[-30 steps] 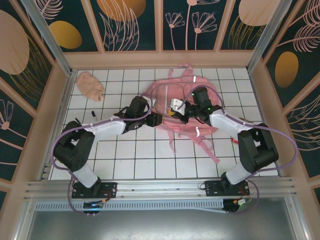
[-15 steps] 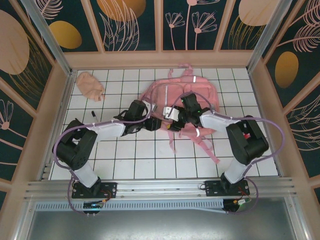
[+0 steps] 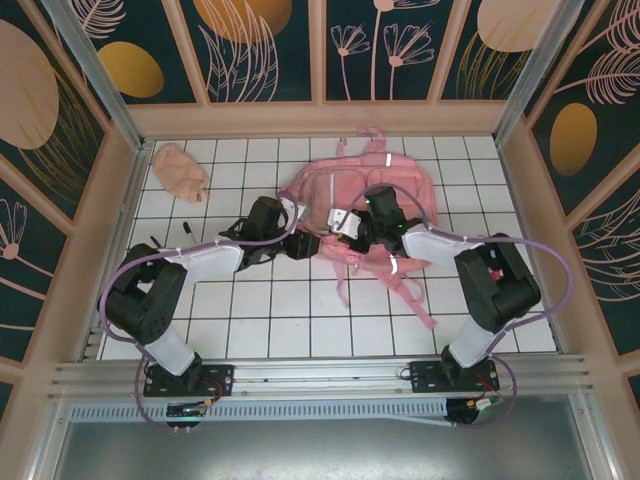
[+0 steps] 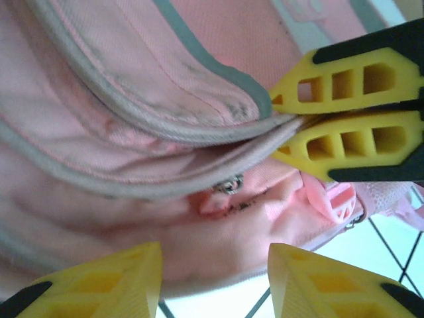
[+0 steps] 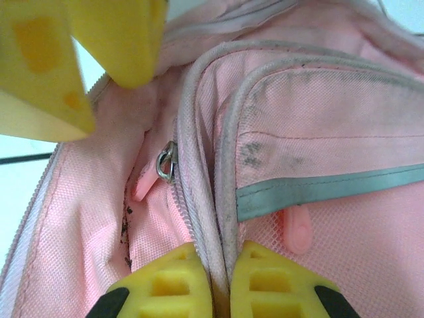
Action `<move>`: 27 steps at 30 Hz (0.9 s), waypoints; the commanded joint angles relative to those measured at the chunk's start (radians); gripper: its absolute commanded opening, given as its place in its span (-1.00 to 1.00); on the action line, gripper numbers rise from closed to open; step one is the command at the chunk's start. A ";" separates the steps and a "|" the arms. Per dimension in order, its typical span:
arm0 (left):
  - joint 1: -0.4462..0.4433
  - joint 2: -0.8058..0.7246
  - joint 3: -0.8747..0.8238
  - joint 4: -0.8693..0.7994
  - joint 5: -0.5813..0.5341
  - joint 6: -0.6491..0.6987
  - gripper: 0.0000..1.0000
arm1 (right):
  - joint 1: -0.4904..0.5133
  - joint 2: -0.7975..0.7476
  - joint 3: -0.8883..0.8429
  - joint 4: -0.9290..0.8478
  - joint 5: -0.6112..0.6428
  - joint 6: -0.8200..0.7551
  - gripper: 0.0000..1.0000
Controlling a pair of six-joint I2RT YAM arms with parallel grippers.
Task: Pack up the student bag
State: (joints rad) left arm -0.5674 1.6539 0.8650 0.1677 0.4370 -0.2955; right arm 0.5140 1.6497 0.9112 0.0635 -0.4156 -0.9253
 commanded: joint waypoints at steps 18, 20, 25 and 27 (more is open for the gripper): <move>0.003 0.084 0.114 0.035 0.251 0.111 -0.11 | -0.062 -0.116 0.033 0.009 -0.353 0.098 -1.00; 0.003 0.093 0.114 0.053 0.221 0.090 -0.11 | -0.056 -0.123 0.040 0.005 -0.356 0.103 -1.00; -0.002 0.148 0.159 0.057 0.166 0.051 -0.40 | -0.020 -0.137 0.043 -0.017 -0.329 0.081 -1.00; -0.003 0.156 0.174 0.047 0.154 0.058 -0.65 | -0.016 -0.139 0.047 -0.034 -0.317 0.065 -1.00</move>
State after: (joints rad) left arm -0.5571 1.7752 0.9985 0.1726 0.6258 -0.2352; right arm 0.4442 1.5768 0.9096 0.0101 -0.5926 -0.8566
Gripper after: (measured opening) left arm 0.198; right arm 0.092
